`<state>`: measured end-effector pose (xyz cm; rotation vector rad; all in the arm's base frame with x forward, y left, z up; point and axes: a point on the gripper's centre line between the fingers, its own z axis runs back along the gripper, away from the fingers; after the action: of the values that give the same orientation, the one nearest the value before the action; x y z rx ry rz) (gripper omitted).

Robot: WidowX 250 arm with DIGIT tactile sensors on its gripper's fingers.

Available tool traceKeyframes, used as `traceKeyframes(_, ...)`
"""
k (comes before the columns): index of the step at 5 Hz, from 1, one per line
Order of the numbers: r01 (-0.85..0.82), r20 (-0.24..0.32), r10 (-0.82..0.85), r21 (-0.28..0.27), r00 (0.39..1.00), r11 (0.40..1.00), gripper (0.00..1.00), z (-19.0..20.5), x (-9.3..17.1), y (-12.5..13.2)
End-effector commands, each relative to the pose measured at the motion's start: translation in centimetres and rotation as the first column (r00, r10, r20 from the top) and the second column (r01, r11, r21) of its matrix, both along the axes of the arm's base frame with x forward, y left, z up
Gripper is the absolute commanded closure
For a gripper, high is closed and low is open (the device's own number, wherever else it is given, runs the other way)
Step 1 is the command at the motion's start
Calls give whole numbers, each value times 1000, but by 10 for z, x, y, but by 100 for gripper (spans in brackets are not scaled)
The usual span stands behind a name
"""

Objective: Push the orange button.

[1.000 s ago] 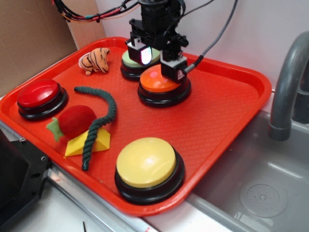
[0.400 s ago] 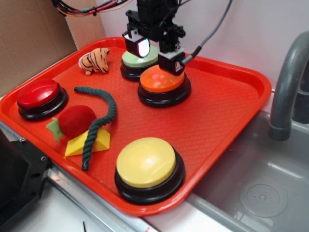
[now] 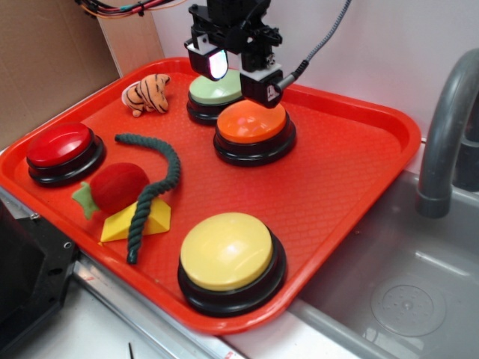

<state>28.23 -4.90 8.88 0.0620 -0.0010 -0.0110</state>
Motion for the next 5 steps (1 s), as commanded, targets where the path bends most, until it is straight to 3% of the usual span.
traceKeyframes(1,-23,88,25,-27,996,999,0,31,12,3)
traceKeyframes(3,-23,111,23,-3,994,1000,0,42,10,-1)
traceKeyframes(5,-8,134,10,-18,991,1000,0,53,4,-6)
